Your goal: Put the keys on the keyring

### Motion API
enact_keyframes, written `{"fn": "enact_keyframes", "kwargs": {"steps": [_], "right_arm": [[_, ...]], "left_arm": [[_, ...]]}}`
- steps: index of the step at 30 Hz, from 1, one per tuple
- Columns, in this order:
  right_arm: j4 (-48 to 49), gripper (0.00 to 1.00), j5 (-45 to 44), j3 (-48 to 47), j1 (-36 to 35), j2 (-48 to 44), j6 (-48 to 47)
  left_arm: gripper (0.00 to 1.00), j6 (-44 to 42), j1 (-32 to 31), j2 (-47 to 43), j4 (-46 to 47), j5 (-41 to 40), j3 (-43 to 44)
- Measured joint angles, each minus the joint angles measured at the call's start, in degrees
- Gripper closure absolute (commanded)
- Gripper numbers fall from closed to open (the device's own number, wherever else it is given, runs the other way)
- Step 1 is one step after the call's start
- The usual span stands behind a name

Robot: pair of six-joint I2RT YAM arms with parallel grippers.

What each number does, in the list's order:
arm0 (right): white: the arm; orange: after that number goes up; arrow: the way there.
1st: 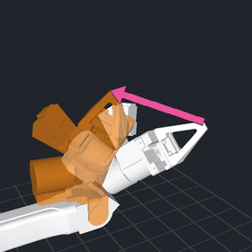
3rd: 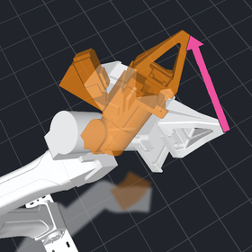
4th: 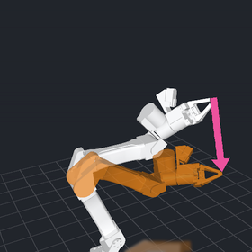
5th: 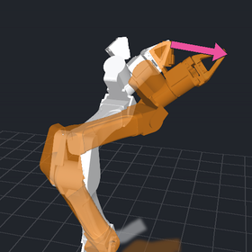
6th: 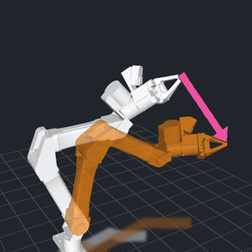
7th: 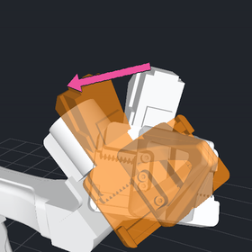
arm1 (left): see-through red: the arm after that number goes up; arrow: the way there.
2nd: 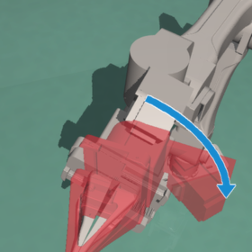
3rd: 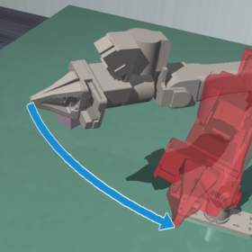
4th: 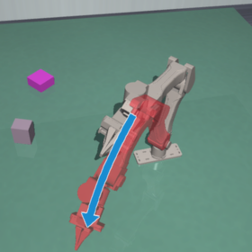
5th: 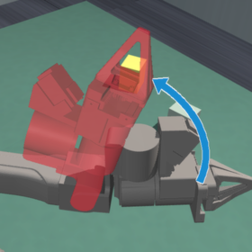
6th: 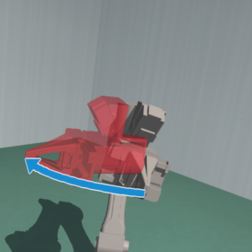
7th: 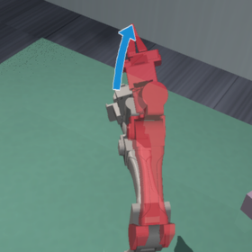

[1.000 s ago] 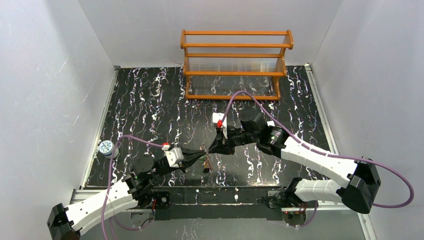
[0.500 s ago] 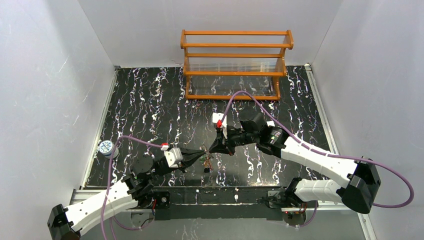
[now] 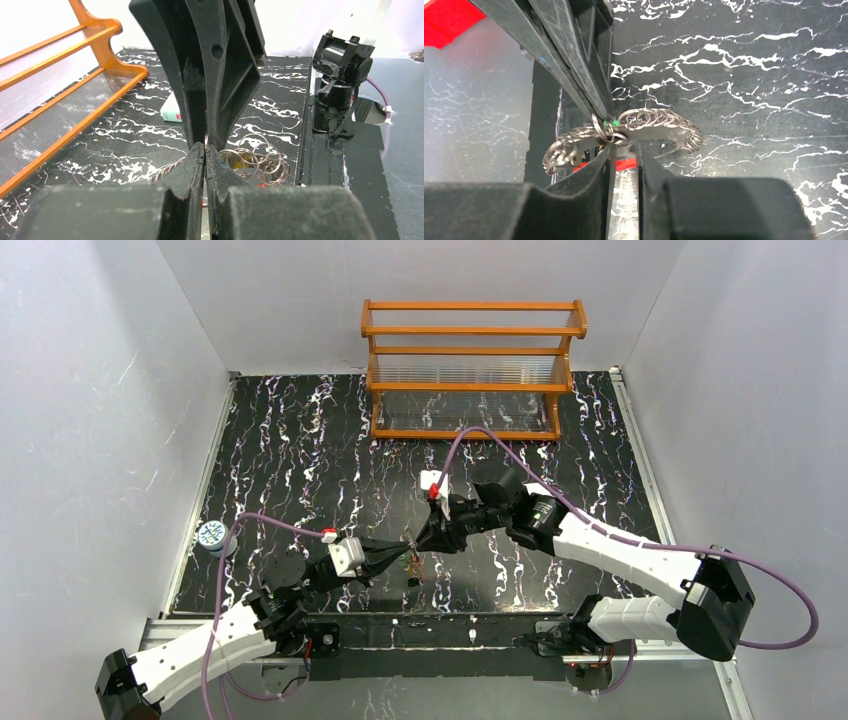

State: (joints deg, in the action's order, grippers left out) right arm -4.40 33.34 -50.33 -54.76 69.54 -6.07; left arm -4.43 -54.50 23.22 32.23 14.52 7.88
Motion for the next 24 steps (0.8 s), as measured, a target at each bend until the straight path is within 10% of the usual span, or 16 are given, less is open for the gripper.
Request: {"fn": "enact_keyframes", "kwargs": {"steps": [9,24], "right_arm": [[1.88,0.36,-2.62,3.85,0.0,-3.54,-0.57],[10.78,0.57,-0.04,6.21,0.0,-10.36,-1.51]], "left_arm": [[1.0,0.02,0.0,-0.57,1.2,0.79,0.0],[1.0,0.46,0.0,-0.55,1.42,1.01,0.0]]}}
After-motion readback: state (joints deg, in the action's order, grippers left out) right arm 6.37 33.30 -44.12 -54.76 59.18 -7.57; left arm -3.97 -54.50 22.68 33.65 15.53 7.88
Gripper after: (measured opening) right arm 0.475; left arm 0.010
